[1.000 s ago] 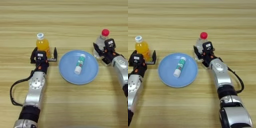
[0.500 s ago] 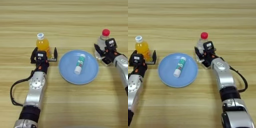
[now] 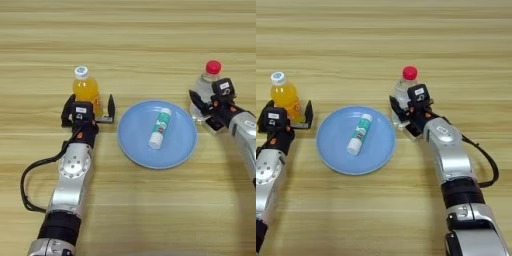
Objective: Move the objects on the table
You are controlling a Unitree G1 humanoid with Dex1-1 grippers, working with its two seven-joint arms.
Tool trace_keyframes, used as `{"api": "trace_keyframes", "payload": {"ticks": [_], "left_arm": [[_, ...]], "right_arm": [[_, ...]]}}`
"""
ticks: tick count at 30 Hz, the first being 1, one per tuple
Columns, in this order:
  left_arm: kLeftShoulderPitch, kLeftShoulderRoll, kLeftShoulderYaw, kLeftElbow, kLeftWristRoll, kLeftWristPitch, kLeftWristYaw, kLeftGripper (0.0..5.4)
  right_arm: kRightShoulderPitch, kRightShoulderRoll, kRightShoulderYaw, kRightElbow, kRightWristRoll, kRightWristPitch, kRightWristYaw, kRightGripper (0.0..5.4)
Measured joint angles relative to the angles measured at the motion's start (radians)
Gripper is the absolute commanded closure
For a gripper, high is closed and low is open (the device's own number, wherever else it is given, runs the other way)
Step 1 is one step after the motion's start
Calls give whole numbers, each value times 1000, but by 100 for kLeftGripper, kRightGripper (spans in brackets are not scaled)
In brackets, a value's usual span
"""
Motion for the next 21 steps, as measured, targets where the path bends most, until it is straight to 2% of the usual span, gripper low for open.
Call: {"api": "trace_keyframes", "payload": {"ticks": [2, 14, 21], "left_arm": [[0, 0, 0, 0, 0, 0, 0, 0], [0, 0, 0, 0, 2, 0, 0, 0], [0, 0, 0, 0, 2, 0, 0, 0]], "right_arm": [[0, -1, 0, 4, 0, 0, -1, 133], [6, -2, 0, 25, 0, 2, -2, 12], [7, -2, 0, 23, 1, 1, -3, 2]]}}
